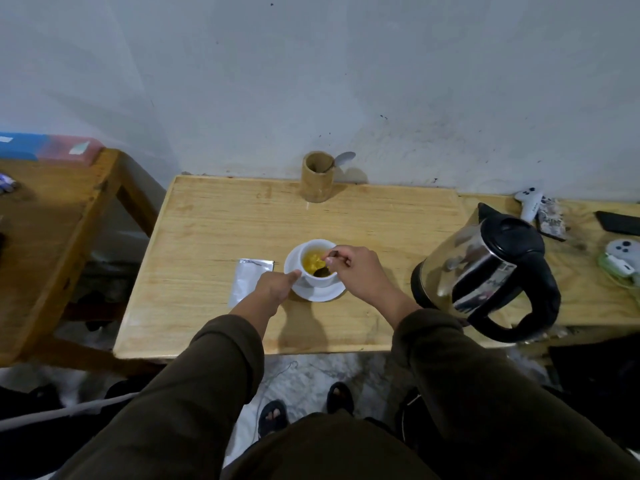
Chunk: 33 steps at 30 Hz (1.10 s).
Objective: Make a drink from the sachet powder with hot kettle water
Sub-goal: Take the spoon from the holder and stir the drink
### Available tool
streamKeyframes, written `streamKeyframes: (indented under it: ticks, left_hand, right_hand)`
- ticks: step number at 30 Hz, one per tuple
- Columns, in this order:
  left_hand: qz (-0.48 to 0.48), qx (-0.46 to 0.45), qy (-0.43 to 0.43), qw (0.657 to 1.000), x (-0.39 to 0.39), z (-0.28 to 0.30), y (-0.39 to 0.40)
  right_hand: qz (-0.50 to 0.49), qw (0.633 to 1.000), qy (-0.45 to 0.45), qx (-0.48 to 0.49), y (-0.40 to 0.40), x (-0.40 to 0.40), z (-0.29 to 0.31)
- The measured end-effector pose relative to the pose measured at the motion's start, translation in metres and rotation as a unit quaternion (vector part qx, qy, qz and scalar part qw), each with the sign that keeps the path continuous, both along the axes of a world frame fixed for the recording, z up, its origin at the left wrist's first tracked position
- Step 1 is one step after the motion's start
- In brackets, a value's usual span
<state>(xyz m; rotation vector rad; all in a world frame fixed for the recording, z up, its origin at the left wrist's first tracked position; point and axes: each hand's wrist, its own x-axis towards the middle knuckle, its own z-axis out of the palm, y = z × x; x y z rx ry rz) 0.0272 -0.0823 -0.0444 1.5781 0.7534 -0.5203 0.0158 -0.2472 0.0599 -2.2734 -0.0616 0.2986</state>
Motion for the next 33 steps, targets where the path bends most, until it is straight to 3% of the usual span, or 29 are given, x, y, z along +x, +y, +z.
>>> streamKeyframes:
  ticks: [16,20,26,33]
  left_hand:
    - [-0.020,0.001,-0.013,1.000,0.001,-0.006,0.001]
    - [-0.022,0.017,-0.028,0.999,0.001,-0.007,0.000]
    - [-0.097,0.135,-0.070,0.984,-0.024,0.013,-0.011]
    - [-0.119,0.251,-0.107,0.955,-0.036,0.011,-0.027]
  right_hand:
    - [-0.189,0.970,0.086,0.123,-0.038,-0.083,-0.024]
    - [-0.280,0.939,0.119,0.162,-0.037,-0.097,-0.039]
    - [-0.414,0.876,0.120,0.219,-0.048,-0.089,-0.053]
    - [-0.419,0.886,0.159,0.117,-0.065,-0.062,-0.072]
